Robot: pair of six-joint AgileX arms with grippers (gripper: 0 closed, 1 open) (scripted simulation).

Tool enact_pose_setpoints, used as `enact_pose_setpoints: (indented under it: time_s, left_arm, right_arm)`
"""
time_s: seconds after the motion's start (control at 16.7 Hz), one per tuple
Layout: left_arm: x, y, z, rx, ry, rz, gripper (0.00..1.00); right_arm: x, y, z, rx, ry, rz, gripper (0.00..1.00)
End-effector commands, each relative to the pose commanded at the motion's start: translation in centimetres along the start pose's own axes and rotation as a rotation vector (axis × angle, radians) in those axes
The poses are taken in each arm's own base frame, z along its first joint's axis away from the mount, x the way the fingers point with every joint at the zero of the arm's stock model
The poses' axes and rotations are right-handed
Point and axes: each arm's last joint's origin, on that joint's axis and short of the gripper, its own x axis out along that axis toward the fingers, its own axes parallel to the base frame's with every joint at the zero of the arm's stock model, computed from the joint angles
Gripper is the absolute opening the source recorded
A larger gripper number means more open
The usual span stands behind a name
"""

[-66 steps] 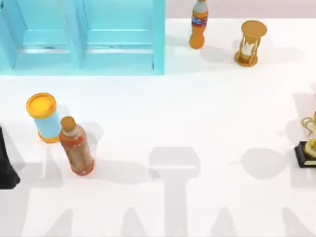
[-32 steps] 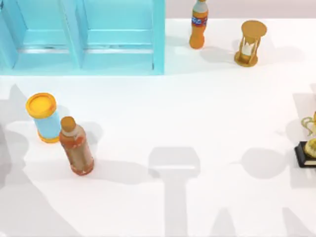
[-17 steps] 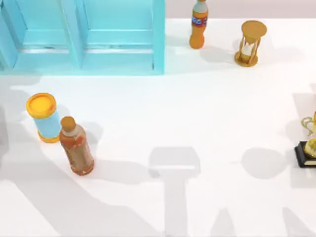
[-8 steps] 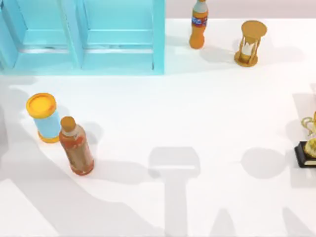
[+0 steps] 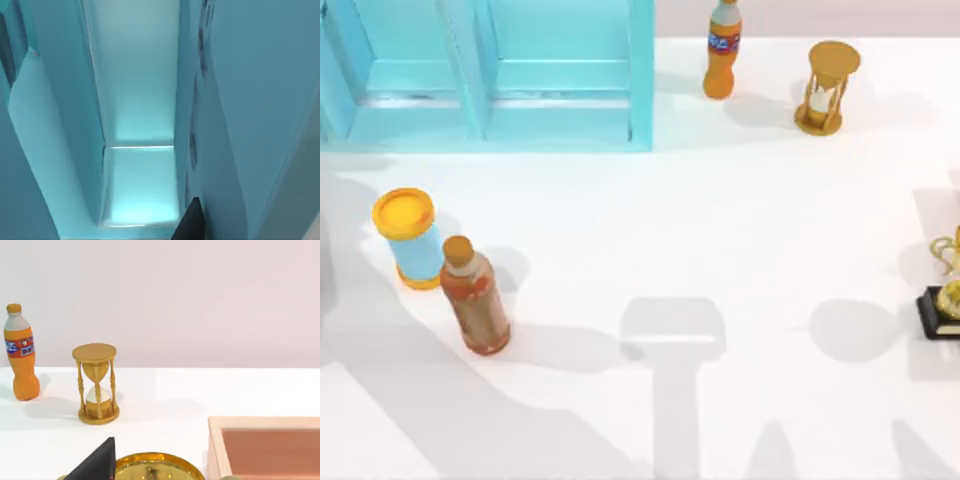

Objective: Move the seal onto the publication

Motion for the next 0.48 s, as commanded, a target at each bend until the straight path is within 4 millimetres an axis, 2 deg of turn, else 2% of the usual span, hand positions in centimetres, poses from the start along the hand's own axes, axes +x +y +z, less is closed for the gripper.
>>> enact_pose_setpoints:
  time_s: [0.06, 0.12, 0.48]
  left_arm:
    - [0.0, 0.0, 0.0, 0.0, 0.0, 0.0, 0.02]
    - [0.0, 0.0, 0.0, 0.0, 0.0, 0.0, 0.0]
    - [0.0, 0.0, 0.0, 0.0, 0.0, 0.0, 0.0]
  right_arm:
    - [0.0, 0.0, 0.0, 0.0, 0.0, 0.0, 1.0]
    - [0.0, 0.0, 0.0, 0.0, 0.0, 0.0, 1.0]
    - [0.0, 0.0, 0.0, 0.0, 0.0, 0.0, 1.0]
